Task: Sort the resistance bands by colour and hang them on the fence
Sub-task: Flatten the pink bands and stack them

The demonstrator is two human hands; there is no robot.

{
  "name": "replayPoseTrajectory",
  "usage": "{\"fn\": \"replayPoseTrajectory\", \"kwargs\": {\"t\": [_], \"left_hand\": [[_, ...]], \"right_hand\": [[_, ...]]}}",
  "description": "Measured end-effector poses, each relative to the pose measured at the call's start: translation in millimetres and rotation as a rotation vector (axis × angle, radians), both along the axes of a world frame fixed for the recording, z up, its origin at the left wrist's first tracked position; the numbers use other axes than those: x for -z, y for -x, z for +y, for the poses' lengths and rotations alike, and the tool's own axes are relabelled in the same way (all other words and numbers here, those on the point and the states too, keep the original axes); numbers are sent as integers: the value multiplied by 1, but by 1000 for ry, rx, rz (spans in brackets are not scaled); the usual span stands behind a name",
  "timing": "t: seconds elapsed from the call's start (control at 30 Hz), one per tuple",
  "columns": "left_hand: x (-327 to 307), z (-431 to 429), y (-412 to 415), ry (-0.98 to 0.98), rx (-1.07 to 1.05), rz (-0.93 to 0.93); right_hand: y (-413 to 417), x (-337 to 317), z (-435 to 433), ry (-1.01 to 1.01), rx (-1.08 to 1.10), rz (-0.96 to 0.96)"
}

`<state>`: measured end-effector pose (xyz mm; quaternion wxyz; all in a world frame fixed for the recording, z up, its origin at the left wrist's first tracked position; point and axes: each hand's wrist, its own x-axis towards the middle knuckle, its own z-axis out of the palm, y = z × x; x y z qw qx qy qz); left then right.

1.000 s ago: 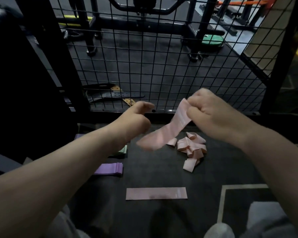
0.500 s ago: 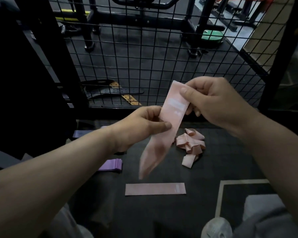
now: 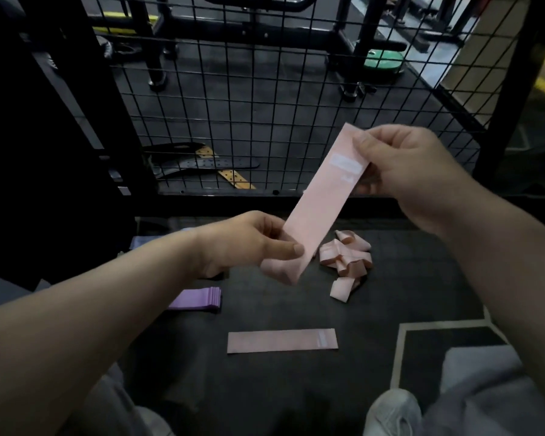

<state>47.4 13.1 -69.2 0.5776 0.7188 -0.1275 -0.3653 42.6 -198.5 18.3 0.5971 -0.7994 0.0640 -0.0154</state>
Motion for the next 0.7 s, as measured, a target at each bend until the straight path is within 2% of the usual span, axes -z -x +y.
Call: {"fn": "replayPoseTrajectory", "kwargs": {"t": [0.1, 0.23, 0.37, 0.57, 0.7], "left_hand": [[-1, 8, 1, -115, 101, -7], [7, 28, 3, -334, 137, -40], [17, 40, 3, -388, 161, 4], [23, 55, 4, -422, 131, 4], [28, 68, 0, -425, -16, 21]], "right_hand": [[-1, 2, -12, 84, 61, 34], [7, 18, -27, 300, 6, 115], [16, 31, -41, 421, -18, 224], [28, 46, -61, 400, 2, 421], [35, 50, -72, 330, -2, 476]]}}
